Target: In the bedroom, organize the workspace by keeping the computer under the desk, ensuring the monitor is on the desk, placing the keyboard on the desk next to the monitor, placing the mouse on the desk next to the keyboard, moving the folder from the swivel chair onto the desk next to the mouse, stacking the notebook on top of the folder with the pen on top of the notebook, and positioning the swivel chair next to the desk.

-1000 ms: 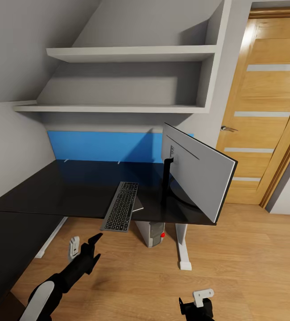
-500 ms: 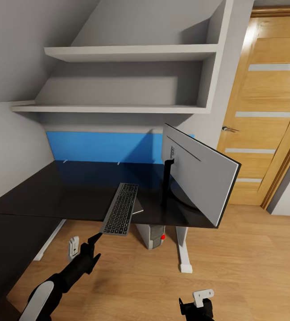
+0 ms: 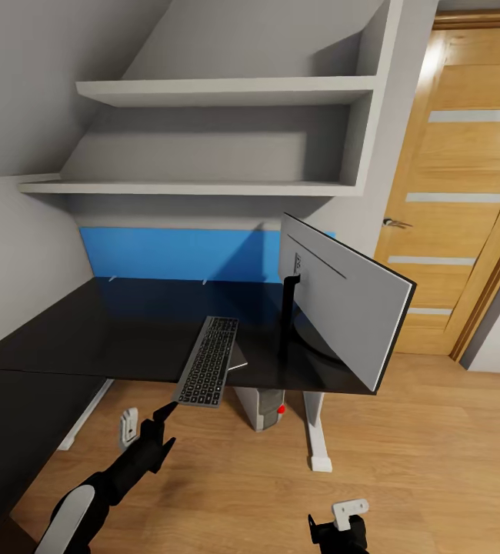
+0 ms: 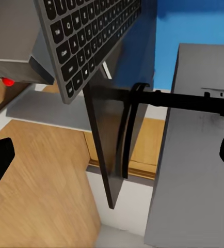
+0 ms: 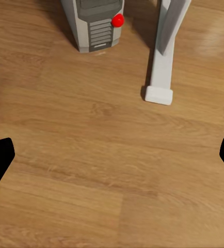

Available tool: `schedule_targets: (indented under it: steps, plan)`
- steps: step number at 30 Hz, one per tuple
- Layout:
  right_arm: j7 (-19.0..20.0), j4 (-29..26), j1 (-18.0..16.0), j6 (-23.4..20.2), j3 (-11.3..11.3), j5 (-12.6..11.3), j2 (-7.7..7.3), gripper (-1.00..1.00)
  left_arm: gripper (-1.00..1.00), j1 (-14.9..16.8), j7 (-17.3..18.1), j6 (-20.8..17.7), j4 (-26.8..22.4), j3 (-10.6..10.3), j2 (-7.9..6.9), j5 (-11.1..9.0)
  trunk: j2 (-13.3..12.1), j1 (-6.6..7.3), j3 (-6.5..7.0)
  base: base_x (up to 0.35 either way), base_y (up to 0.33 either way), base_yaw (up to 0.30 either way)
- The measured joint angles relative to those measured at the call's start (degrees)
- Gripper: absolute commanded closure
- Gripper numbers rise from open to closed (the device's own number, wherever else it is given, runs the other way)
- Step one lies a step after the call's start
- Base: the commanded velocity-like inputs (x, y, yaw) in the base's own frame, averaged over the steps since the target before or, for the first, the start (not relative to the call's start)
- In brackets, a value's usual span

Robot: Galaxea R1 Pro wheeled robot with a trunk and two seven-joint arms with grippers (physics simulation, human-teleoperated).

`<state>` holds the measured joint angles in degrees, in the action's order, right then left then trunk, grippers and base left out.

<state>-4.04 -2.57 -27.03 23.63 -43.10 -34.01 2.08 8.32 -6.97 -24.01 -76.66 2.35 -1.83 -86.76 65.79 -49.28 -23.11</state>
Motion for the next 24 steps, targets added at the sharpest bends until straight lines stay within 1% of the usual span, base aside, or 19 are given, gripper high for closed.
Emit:
schedule_targets:
  steps: [1, 24]
  plan:
    - [0.0, 0.0, 0.0, 0.0, 0.0, 0.0, 0.01, -1.00, -1.00, 0.0, 0.0, 0.0, 0.0, -0.1, -0.02, 0.1, 0.0, 0.00, 0.00, 0.000, 0.000, 0.000]
    - [-0.1, 0.0, 0.0, -0.1, 0.0, 0.1, 0.10, -1.00, -1.00, 0.0, 0.1, 0.0, 0.1, 0.3, -0.20, 0.1, 9.2, -5.05, -4.13, 0.000, 0.000, 0.000]
